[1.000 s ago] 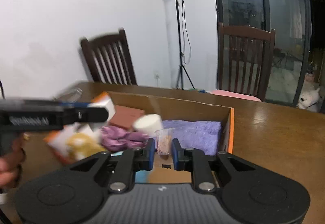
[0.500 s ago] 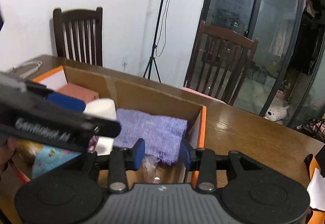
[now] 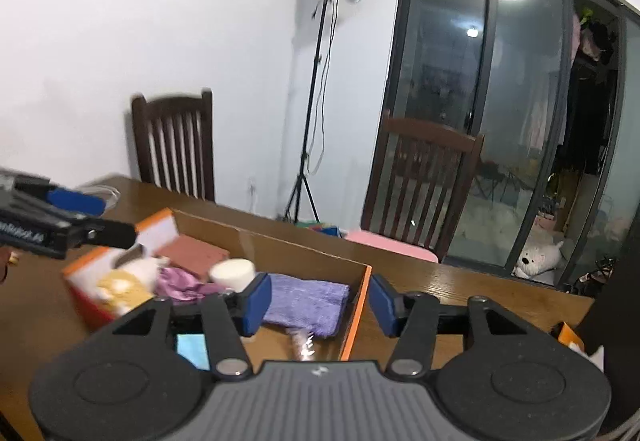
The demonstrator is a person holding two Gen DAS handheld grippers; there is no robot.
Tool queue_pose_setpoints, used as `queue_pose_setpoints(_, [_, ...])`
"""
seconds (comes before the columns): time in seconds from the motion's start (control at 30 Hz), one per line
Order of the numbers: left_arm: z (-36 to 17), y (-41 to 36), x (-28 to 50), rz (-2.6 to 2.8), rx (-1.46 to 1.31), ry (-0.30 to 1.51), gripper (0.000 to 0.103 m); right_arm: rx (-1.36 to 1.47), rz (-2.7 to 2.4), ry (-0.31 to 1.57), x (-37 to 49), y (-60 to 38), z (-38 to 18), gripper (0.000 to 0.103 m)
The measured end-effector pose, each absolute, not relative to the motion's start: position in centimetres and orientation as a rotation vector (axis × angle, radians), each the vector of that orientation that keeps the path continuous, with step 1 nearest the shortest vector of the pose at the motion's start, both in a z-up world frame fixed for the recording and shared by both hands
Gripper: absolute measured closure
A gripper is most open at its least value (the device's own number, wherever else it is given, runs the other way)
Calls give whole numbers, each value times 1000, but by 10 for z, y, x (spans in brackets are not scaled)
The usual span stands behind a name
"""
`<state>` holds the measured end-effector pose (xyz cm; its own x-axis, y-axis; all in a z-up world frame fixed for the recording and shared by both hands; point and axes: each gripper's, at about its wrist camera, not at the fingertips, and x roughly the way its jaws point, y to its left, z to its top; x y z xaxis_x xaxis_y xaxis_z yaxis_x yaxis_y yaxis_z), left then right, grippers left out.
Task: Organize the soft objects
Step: 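Withdraw both grippers from the box toward the lavender fluffy towel, then close both grippers on the lavender fluffy towel and lift it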
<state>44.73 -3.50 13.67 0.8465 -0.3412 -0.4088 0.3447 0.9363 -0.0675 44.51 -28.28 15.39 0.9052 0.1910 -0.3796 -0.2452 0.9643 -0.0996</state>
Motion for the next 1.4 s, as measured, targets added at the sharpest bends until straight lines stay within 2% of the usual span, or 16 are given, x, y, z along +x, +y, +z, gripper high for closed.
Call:
queue_pose_setpoints(0.1, [126,-24,390,-345,8,388,14,-63,276,367,396,-291,148,31])
queue_pose_setpoints(0.3, [92,-14,295,-315,-38,417,6,-15,298,436,317,-284,106,25])
queue_pose_setpoints(0.47, [65,-4,240,-285,-49,489,5,66,306,527,266,-284,68,25])
queue_pose_setpoints(0.73, [62,-11,226,-272,-66,516,3,100,307,536,238,-300,54,25])
queue_pose_setpoints(0.97, [52,-45,274,-329,-146,577,3,162,295,534,273,-318,49,26])
queue_pose_setpoints(1.07, [41,-61,307,-355,-231,631,9,199,304,526,306,-330,53,27])
queue_pose_setpoints(1.2, [29,-81,351,-389,-339,688,27,280,322,570,365,-340,47,38])
queue_pose_setpoints(1.4, [5,-102,403,-418,-442,763,37,328,338,621,443,-339,31,44])
